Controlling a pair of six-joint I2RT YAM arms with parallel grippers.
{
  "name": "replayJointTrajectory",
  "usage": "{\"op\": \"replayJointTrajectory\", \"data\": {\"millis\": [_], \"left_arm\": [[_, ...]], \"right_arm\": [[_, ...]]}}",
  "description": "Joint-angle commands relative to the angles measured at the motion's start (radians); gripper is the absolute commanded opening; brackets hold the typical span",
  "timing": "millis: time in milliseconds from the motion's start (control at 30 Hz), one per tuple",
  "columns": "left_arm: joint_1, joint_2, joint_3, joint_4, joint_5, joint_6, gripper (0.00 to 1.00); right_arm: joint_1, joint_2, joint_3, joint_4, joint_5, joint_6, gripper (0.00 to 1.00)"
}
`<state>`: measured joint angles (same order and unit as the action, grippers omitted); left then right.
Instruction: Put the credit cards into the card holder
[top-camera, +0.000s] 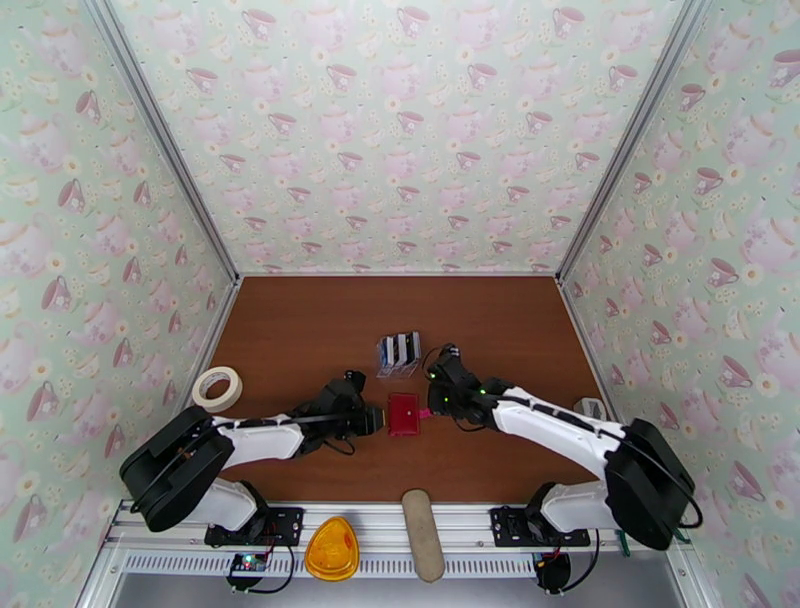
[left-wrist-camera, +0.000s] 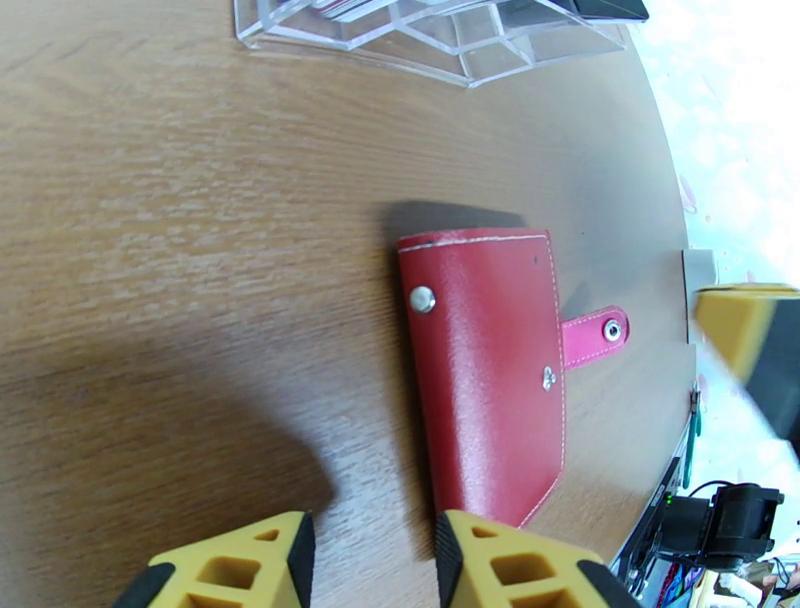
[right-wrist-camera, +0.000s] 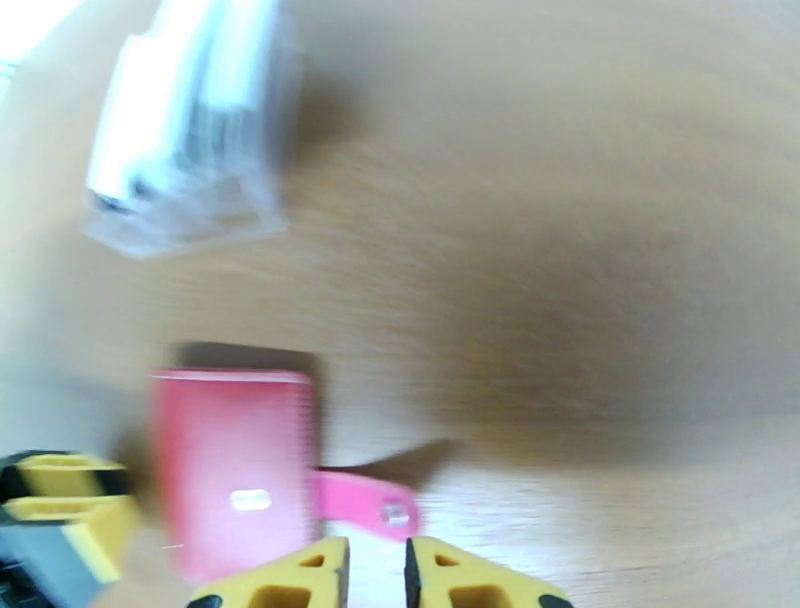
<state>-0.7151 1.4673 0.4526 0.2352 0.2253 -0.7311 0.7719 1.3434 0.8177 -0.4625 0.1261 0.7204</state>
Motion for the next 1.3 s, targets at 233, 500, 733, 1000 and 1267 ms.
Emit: {"op": "replayJointTrajectory", "data": {"millis": [233,500,733,1000,1267], "left_arm": [[0.000,0.027,0.049,-0.044,0.025,0.031,0.38],[0.000,0.043,0.065,-0.059,0.055,0.039,0.37],[0.000,0.076,0.090,-0.088,0.040,0.048,0.27],[0.000,0.108,0.110,-0.117,0.034,0.062,0.26],[0.001,0.149,0.134,-0.117,0.034,0.064,0.26]], "right_arm": [[0.009,0.118,-0.018,0.172,-0.197,0.008,0.26],[0.010,0.179,-0.041,0.213,-0.202,0.013,0.34],[0.010,0.223,-0.043,0.248,-0.228,0.024,0.37],[0.009,0.218,-0.058,0.237,-0.204,0.030,0.42],[0.002,0.244,-0.079,0.272,-0.213,0.036,0.44]]}}
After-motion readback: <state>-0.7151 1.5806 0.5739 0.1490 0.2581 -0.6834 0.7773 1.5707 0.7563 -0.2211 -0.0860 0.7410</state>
